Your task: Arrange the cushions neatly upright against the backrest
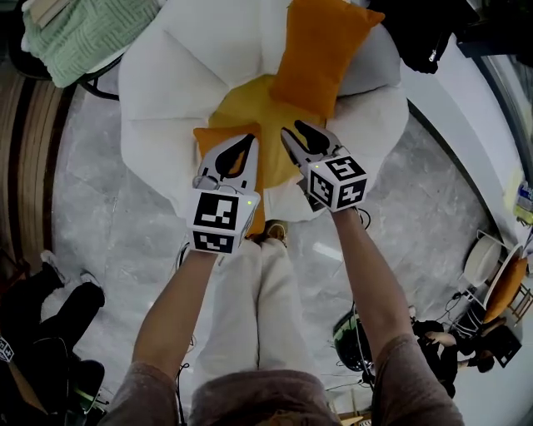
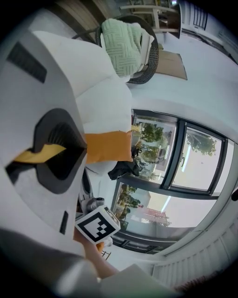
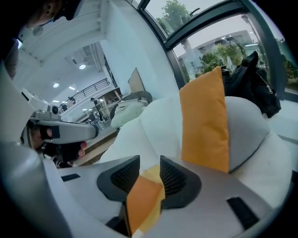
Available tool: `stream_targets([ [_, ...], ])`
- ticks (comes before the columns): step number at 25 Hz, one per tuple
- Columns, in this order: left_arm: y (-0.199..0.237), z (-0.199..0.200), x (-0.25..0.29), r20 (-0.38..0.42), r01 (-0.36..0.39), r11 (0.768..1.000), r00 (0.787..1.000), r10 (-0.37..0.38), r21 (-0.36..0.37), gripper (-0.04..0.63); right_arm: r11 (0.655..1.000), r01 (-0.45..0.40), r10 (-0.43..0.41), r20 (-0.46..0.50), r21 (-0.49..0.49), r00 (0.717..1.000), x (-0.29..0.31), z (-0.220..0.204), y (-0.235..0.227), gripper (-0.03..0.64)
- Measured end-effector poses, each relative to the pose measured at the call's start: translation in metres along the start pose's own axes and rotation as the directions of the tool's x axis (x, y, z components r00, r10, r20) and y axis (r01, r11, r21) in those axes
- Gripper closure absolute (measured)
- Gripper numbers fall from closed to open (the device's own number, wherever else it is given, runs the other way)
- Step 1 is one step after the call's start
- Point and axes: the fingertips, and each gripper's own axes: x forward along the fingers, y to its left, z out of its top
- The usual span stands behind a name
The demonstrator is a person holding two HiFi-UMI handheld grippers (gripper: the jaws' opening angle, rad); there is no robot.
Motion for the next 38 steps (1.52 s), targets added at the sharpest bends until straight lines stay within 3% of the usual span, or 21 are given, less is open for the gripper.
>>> stream_targets([
  [6, 0.013, -0.023, -0.015, -0.017, -0.039, 0.999, 0.999, 0.038, -0.023, 0.592, 0.999, -0.035, 0.035, -0.031, -0.007, 0.999, 0.003, -0.02, 0.027, 0.5],
  [8, 0.02, -0.035, -0.02, -0.029, -0.061, 0.998, 0.998, 0.06, -0.035, 0.591, 0.999, -0.043, 0.042, -0.023, -0.021, 0.999, 0.002, -0.023, 0.035, 0.581],
  [9, 0.023, -0.041, -0.022, -0.035, -0.072, 0.997, 0.997, 0.071, -0.041, 0.592, 0.999, -0.046, 0.046, -0.017, -0.029, 0.999, 0.0, -0.024, 0.039, 0.59],
  [15, 0.038, -0.073, -0.027, -0.075, -0.117, 0.991, 0.991, 0.112, -0.072, 0.591, 0.997, -0.055, 0.055, 0.007, -0.056, 0.998, -0.009, -0.032, 0.06, 0.598],
  [21, 0.049, -0.115, -0.018, -0.167, -0.141, 0.985, 0.978, 0.123, -0.099, 0.578, 0.998, -0.06, 0.061, 0.011, -0.033, 0.998, -0.009, -0.039, 0.065, 0.598],
  [23, 0.053, -0.13, -0.013, -0.204, -0.14, 0.984, 0.972, 0.115, -0.113, 0.517, 0.998, -0.059, 0.06, 0.015, -0.025, 0.998, -0.008, -0.039, 0.065, 0.598],
  [27, 0.065, -0.156, -0.001, -0.251, -0.161, 0.976, 0.96, 0.12, -0.147, 0.316, 0.998, -0.062, 0.062, 0.007, -0.035, 0.998, -0.007, -0.042, 0.065, 0.598],
  [29, 0.073, -0.171, 0.005, -0.28, -0.18, 0.971, 0.951, 0.131, -0.157, 0.252, 0.997, -0.062, 0.062, -0.001, -0.041, 0.998, -0.007, -0.043, 0.064, 0.598],
  [34, 0.086, -0.204, 0.013, -0.363, -0.2, 0.961, 0.924, 0.121, -0.19, 0.206, 0.997, -0.062, 0.062, -0.011, -0.041, 0.998, -0.007, -0.044, 0.06, 0.598],
  [38, 0.091, -0.229, 0.018, -0.422, -0.214, 0.942, 0.902, 0.088, -0.259, 0.196, 0.998, -0.056, 0.055, -0.014, -0.038, 0.998, -0.006, -0.046, 0.055, 0.598],
])
